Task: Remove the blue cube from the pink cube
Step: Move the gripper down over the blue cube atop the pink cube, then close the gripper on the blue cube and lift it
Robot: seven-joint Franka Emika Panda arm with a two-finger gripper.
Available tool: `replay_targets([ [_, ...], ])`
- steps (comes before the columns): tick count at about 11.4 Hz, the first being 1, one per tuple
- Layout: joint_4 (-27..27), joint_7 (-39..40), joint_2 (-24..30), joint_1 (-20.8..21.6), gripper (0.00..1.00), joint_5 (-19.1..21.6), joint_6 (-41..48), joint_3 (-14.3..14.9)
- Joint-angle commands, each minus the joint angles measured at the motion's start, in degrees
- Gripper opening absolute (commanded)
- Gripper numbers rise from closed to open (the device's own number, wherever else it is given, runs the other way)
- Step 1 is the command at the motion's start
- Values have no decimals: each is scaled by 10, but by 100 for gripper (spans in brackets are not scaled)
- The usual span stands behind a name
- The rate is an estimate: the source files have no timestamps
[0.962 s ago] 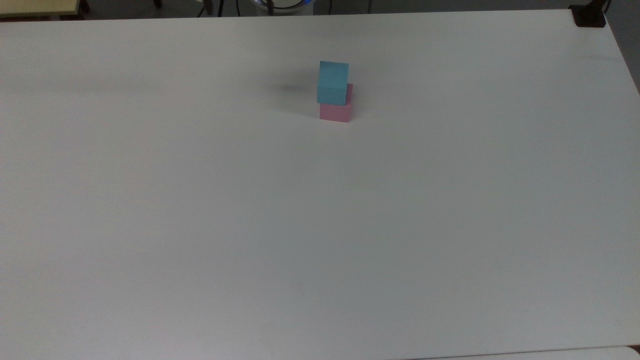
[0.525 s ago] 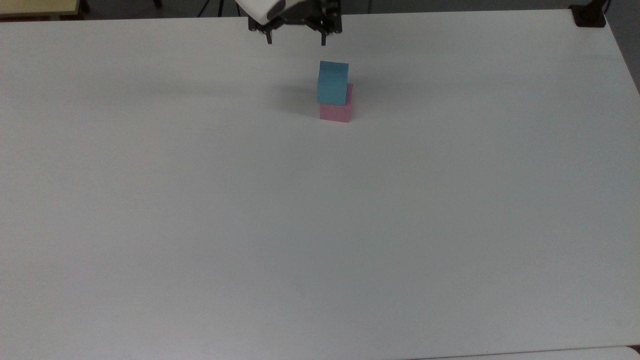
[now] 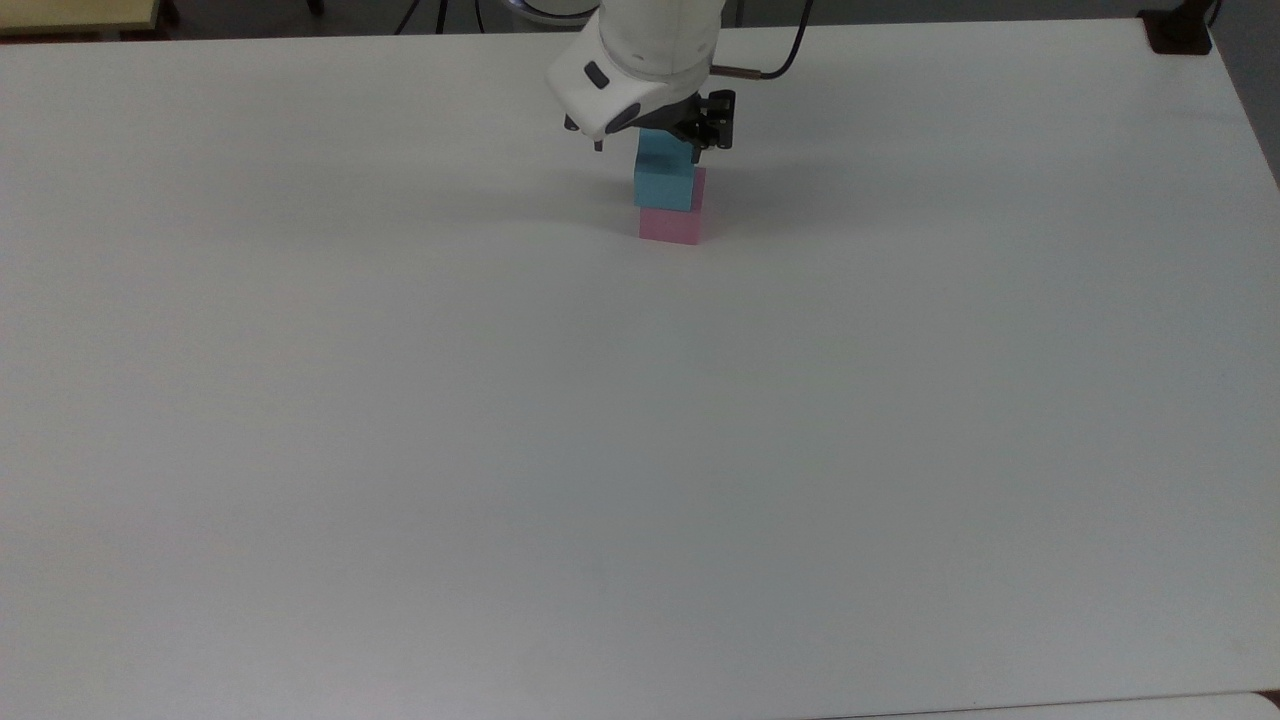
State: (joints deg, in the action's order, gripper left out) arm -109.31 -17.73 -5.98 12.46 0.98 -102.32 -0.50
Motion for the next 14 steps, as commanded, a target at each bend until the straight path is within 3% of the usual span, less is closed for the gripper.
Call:
replay_targets([
  [1,-15,-13,-4,4,100,7,-14,-9],
  [3,-26,-31,-19,5,100,7,-17,-13],
  [4,-28,-48,-24,5,95,7,-38,-22],
  [7,-28,-60,-26,4,58,7,-52,-30],
  [8,-22,-55,-25,-1,51,8,-51,-30],
  [12,40,9,-30,-26,49,8,-44,-29],
  [14,97,81,-76,-47,49,1,-50,-27],
])
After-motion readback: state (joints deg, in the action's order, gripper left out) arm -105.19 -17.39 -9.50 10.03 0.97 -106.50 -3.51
